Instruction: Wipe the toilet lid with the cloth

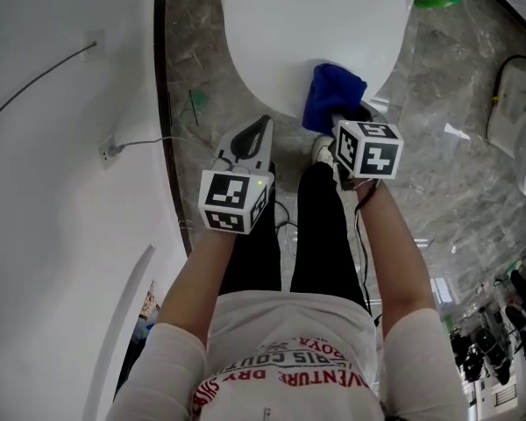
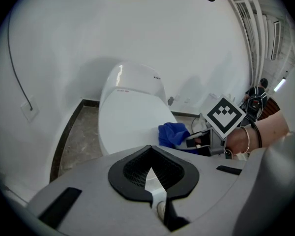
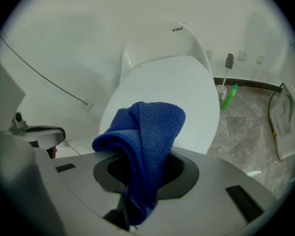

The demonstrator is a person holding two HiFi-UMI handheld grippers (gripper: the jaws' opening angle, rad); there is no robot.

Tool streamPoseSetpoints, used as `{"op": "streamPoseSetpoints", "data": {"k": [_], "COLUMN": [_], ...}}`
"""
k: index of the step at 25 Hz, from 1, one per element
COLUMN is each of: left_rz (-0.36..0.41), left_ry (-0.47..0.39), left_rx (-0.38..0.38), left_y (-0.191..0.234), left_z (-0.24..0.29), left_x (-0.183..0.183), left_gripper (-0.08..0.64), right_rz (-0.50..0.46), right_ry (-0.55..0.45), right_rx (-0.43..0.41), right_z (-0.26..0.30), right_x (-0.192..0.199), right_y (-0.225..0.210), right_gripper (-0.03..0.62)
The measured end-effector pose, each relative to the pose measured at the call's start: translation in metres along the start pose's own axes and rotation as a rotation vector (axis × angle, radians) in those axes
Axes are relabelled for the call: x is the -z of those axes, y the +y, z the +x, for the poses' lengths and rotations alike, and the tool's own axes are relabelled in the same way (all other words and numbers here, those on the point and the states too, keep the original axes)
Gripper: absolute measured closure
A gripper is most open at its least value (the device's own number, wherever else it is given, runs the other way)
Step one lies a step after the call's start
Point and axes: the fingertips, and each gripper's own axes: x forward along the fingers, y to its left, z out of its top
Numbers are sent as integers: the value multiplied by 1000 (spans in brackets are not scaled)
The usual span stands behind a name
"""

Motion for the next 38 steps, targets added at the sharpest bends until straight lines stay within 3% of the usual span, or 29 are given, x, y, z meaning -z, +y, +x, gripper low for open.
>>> {"op": "streamPoseSetpoints", "data": {"k": [8, 14, 19, 24, 29, 38], "left_rz": [29, 10, -22, -14, 8, 55], "left_ry": [11, 8, 9, 25, 4, -164], "left_rx": [-13, -28, -15, 24, 38, 74], "left_y": [-62, -102, -130, -142, -131, -89], "left_z": [29, 51, 63, 59, 30, -102], "left_x": [-8, 0, 17, 27, 7, -68], "left_gripper": [554, 554, 554, 554, 554, 554], "right_rz": [59, 32, 13, 88, 118, 162], "right_ry": [10, 5, 31, 13, -57, -327], "right_rx": [11, -21, 48, 92, 74, 79], "right_z": [-31, -36, -42, -63, -91, -183], "right_x": [20, 30, 48, 63, 59, 17], "right_y": [-72, -102, -140, -158, -127, 13], "right_gripper": [494, 494, 494, 495, 494, 494]}}
